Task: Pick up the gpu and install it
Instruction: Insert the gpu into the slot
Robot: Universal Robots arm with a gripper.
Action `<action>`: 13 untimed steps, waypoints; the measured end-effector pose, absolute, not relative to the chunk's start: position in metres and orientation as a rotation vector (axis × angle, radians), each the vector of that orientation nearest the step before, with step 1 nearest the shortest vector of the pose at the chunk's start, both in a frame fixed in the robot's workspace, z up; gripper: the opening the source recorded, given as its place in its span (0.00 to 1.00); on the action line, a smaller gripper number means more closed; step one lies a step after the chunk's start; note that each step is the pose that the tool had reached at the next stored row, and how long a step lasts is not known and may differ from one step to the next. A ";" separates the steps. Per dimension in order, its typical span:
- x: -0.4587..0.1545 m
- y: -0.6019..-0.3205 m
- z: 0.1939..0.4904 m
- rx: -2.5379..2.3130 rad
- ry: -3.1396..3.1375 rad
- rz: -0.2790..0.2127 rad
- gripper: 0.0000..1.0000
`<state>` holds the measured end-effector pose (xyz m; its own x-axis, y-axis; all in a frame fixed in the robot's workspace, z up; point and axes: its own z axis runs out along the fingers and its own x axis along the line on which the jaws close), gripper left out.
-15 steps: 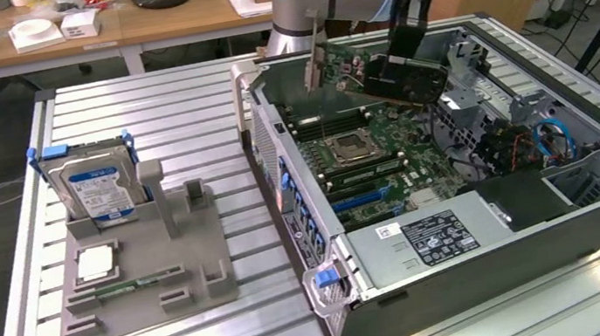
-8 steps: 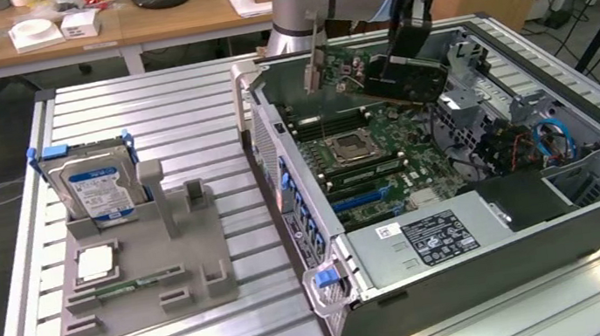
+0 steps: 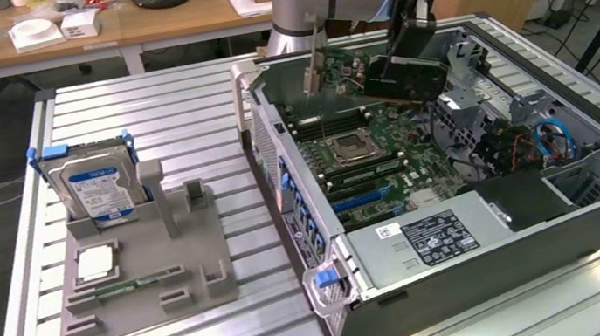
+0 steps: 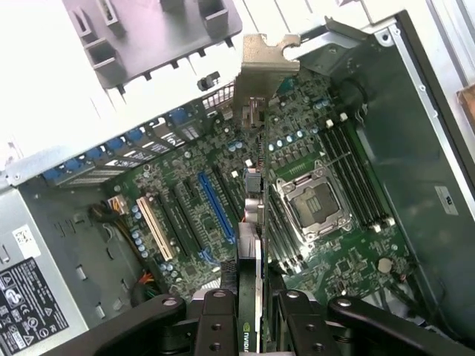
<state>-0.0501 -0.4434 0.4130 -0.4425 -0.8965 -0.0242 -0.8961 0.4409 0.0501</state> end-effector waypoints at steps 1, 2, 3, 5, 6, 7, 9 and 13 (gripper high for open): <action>-0.050 -0.443 0.413 1.666 -2.655 -0.087 0.26; -0.050 -0.443 0.413 1.675 -2.649 -0.087 0.26; -0.049 -0.443 0.413 1.683 -2.644 -0.087 0.26; -0.049 -0.443 0.413 1.698 -2.634 -0.087 0.26; -0.048 -0.443 0.413 1.706 -2.628 -0.086 0.26; -0.048 -0.443 0.413 1.713 -2.623 -0.086 0.26; -0.048 -0.443 0.413 1.729 -2.613 -0.086 0.26; -0.047 -0.443 0.413 1.759 -2.592 -0.086 0.26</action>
